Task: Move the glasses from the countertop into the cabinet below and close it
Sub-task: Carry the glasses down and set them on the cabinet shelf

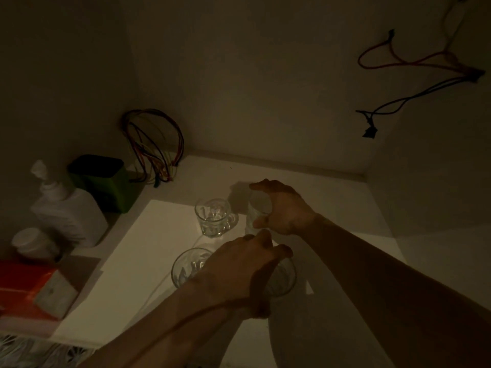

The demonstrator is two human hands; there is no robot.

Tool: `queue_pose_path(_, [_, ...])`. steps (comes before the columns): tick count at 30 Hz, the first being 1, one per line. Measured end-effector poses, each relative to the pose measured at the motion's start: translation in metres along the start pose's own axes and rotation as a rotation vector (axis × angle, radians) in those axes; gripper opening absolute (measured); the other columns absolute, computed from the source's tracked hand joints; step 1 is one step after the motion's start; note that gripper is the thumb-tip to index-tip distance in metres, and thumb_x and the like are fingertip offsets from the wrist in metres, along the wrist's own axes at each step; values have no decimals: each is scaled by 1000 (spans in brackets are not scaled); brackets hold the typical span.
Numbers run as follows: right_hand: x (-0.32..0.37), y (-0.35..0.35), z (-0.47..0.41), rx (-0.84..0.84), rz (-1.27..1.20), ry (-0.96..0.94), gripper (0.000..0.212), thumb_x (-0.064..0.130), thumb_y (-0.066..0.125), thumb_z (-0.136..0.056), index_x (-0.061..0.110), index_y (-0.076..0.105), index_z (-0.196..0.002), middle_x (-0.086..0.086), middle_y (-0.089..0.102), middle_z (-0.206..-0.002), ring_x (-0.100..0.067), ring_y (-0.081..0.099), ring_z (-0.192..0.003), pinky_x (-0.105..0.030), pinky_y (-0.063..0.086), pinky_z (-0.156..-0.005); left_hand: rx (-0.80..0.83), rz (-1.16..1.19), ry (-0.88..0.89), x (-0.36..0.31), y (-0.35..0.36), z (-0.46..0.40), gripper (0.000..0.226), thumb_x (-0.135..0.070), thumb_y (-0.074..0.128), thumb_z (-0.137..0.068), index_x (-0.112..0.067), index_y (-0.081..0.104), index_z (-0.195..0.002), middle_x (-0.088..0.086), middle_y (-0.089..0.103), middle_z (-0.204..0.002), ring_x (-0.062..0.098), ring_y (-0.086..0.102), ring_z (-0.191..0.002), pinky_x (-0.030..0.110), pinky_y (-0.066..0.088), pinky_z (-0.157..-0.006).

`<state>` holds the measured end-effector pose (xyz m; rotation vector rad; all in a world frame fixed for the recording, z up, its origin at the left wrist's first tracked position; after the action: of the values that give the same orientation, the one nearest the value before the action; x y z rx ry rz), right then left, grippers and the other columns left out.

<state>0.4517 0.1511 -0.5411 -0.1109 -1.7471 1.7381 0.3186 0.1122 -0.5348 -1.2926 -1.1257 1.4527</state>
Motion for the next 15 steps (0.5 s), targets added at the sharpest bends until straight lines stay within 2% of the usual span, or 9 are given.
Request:
queue_pose_path(2, [-1,-1,3,-2,-21,0,96,43,84,-78,36,29,-157,1,21,-167,-19,20,-152,-33,23,-122,-3,17,-3,1,2,-1,99,-40,85,-69,-39,27,-150,1,40,-137,25,54,-113,34,49,-85])
queue_pose_path(5, [-6,-13,11,-88,-146,-8,87,63,72,-81,36,33,-155,2,34,-161,-15,29,-148,-26,24,-116,8,31,6,6,6,1,105,-53,81,-72,-43,16,-153,-1,36,-142,24,51,-118,36,48,-86])
queue_pose_path(7, [-16,-22,18,-128,-174,50,87,82,50,-81,37,35,-153,4,37,-158,-16,33,-145,-32,28,-118,-24,64,-12,9,4,8,105,-77,67,-72,-48,8,-153,-7,35,-147,21,51,-120,36,47,-88])
queue_pose_path(9, [-29,-28,28,-150,-112,113,94,92,25,-78,36,36,-153,3,39,-158,-21,36,-145,-44,33,-117,-119,137,-82,17,-6,17,100,-92,49,-70,-49,11,-152,-11,39,-148,17,51,-123,34,43,-94])
queue_pose_path(12, [-46,-30,60,-153,-89,242,97,90,13,-77,36,34,-154,-2,30,-164,-27,26,-150,-54,27,-119,-195,88,-228,32,-20,32,94,-94,36,-74,-46,19,-153,-8,38,-154,18,40,-136,38,31,-111])
queue_pose_path(13, [-48,-29,74,-144,-75,272,99,89,11,-74,36,32,-155,-3,25,-166,-30,21,-152,-58,22,-120,-163,50,-281,36,-21,38,94,-94,31,-75,-45,18,-154,-6,32,-158,19,31,-142,44,22,-117])
queue_pose_path(15, [-47,-31,100,-113,10,330,98,89,5,-74,40,28,-155,-6,19,-167,-32,13,-153,-64,14,-120,-92,36,-373,43,-24,47,98,-97,17,-72,-45,14,-155,-5,20,-164,19,15,-149,53,6,-121])
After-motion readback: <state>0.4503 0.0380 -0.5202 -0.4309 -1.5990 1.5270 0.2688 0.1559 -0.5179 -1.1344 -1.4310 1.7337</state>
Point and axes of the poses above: each hand's wrist, its own z-axis away from the middle knuckle, its own y-axis out of the palm, x = y × z, the point moved 9 cm from there along -z, towards the middle knuckle
